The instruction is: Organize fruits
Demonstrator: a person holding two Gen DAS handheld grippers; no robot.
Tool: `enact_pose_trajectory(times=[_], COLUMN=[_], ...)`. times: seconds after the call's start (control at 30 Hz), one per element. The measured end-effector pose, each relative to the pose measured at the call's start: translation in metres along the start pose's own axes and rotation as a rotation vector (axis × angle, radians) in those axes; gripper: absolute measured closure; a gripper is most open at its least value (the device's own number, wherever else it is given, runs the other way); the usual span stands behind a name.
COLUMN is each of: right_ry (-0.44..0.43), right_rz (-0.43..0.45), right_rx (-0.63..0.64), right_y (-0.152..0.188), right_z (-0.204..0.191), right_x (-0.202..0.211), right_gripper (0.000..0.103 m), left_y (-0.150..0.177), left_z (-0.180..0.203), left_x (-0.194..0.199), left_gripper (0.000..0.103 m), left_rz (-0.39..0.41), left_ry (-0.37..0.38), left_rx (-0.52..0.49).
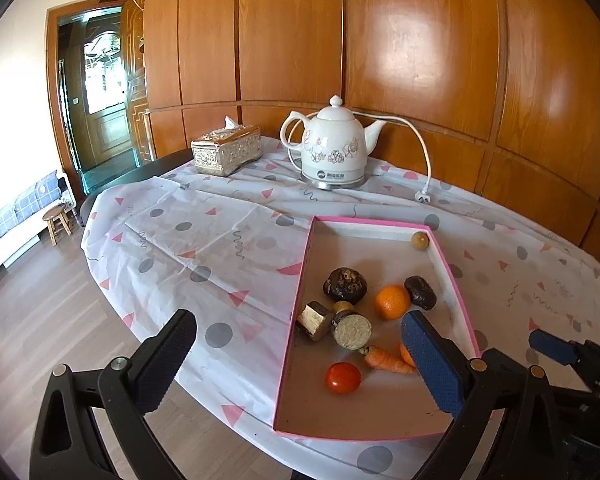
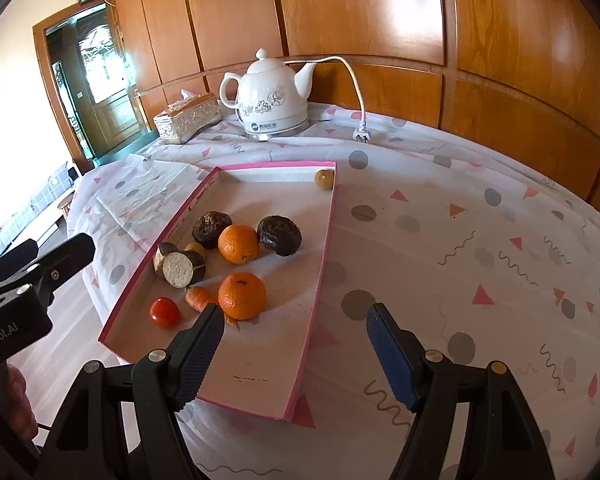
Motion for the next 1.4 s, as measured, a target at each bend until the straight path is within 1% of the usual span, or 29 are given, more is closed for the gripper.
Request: enact_pose_trajectory(times=[0.13,0.3,1.4], right_ry=[0.003,0.004,-0.001], right_rz=[0.0,0.003,0.002], right_rx=[-0.001,0.011,0.031], right_y=[0.0002,0.0001,-0.0019], right_z=[-0.0005,-0.003,-0.0099], right_x=[-0.0001,0.0002,-0.0023], right_gripper=[0.028,0.028,0.028], left_y=[-0.0013,-0.0008,0.0011], left_z=[-0.0021,-0.0015,-0.0048], left_x=[0.003,0.0028,-0.001], left_gripper=[0.0,0.0,0.0], left_rz=[0.014,0.015,-0.003], left_ry=[0.017,0.008,0.013], left_rx=[0.025,0.024,0.035])
Point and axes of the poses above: each gripper's, at about its wrist camera, not at the fingertips, and x roughly against the way its jaws point, z to its right, y to its underside, the point moved 4 cm from there along -x, roughly the way its jaws point, and after that the axes turned 7 degrees about -y, right-handed, at the moved point
